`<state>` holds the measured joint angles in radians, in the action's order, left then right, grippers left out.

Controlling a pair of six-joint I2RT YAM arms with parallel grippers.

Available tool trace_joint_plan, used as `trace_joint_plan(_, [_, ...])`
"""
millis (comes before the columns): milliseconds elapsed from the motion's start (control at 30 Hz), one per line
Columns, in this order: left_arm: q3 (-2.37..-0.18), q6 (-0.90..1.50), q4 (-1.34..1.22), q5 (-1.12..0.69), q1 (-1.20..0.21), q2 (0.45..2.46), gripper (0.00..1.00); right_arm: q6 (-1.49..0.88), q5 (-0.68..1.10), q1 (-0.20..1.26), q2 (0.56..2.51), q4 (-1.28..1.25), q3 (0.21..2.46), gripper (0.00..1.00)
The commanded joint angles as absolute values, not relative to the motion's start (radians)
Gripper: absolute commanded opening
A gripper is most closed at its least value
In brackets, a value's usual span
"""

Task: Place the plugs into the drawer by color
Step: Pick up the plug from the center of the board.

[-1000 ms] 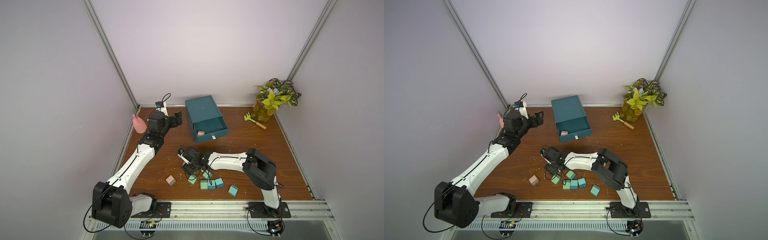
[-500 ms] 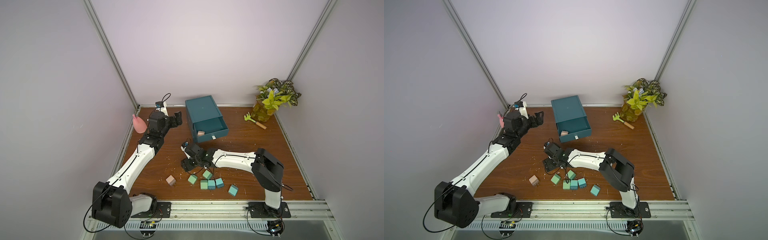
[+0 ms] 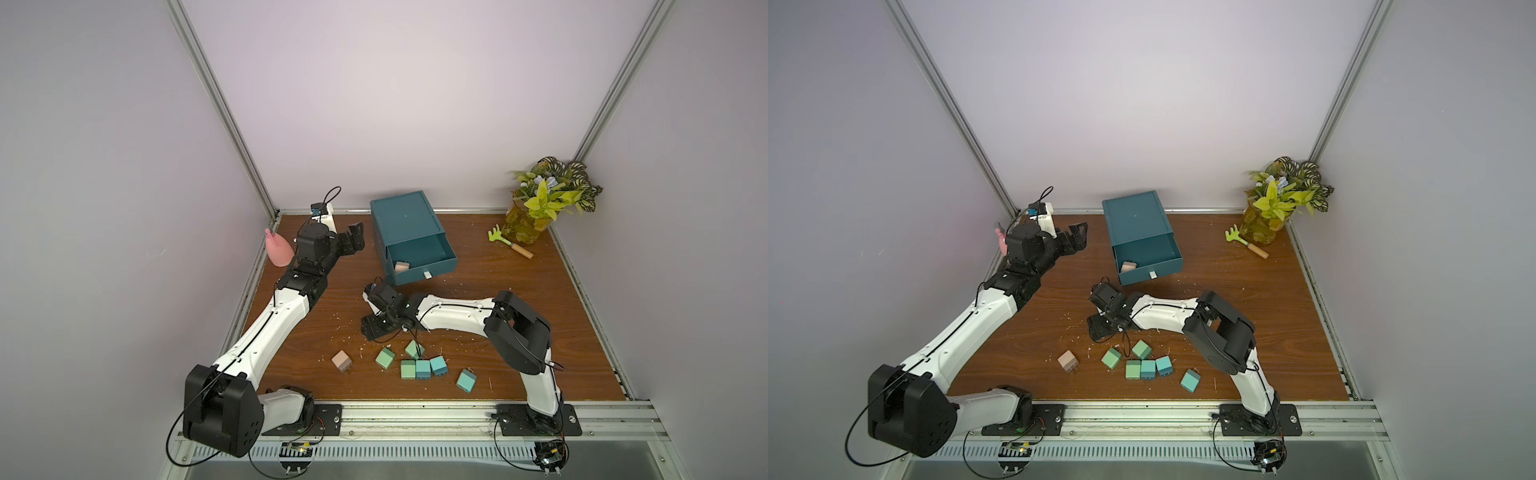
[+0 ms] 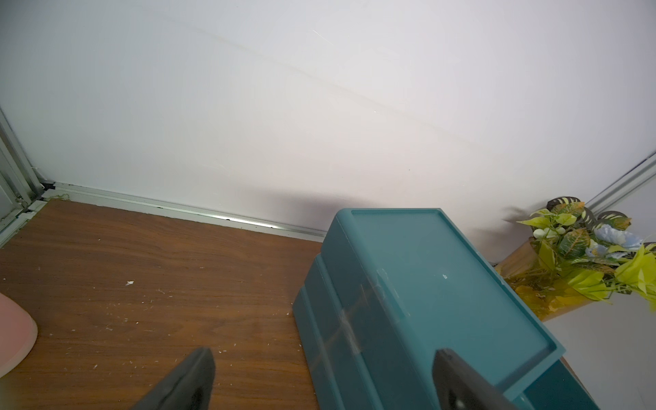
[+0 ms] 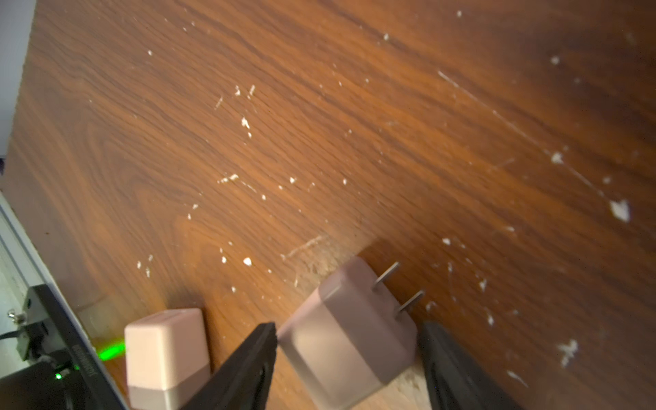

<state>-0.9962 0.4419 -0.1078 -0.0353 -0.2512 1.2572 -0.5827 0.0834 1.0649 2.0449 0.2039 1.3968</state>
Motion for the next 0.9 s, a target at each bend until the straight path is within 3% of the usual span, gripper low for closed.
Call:
trace_joint_plan(0, [-0.994, 0.449, -0.117, -0.043, -0.246, 1.234, 0.92, -0.565, 0.065, 1.069, 2.063, 0.243, 1.453, 0.7])
trace_joint_plan(533, [-0.993, 0.442, -0.116, -0.034, -0.246, 1.229, 0.93, -0.462, -0.132, 1.137, 2.138, 0.393, 1.59, 0.7])
trace_joint_plan(867, [-0.992, 0.449, -0.118, -0.04, -0.246, 1.229, 0.92, -0.462, -0.239, 1.158, 2.105, 0.401, 1.559, 0.73])
